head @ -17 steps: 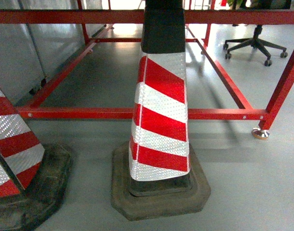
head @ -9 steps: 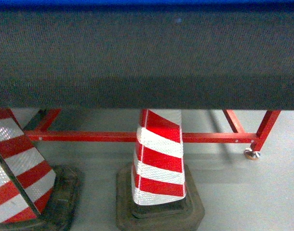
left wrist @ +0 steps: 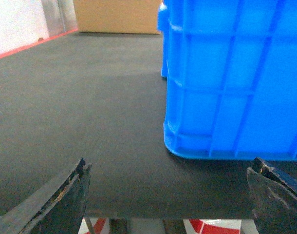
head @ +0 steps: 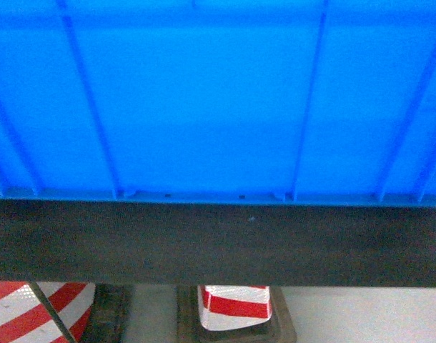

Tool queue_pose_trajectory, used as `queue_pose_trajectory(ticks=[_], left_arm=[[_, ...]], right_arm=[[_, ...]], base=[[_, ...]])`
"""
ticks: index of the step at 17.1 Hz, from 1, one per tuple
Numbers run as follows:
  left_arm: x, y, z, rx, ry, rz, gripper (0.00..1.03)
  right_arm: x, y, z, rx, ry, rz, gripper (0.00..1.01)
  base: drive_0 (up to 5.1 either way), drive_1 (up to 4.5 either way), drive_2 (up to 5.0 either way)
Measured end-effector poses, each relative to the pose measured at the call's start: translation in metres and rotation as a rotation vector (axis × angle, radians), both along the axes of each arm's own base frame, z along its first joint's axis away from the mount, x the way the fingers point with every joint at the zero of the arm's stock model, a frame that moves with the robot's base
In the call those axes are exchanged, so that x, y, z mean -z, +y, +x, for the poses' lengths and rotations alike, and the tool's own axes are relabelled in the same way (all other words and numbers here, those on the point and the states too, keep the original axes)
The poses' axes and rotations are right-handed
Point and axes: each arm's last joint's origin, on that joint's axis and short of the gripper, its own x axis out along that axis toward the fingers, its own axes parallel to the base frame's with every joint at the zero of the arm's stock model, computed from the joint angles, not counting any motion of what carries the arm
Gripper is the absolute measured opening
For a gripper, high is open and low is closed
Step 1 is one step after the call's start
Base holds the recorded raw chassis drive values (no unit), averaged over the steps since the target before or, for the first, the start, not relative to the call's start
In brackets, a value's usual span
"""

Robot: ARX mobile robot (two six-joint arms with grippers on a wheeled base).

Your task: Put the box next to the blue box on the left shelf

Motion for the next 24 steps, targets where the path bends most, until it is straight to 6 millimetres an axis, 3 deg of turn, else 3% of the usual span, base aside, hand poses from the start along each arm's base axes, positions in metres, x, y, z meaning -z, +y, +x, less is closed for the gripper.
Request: queue_pose_trajectory(ticks=[24], left_arm=[[-0.0001, 0.0, 0.0, 0.0, -0.001, 0.0, 0.98]], right_arm=[[0.0, 0.0, 0.0, 0.0, 0.0, 0.001, 0.98]], base=[[0.0, 0.0, 0.0]])
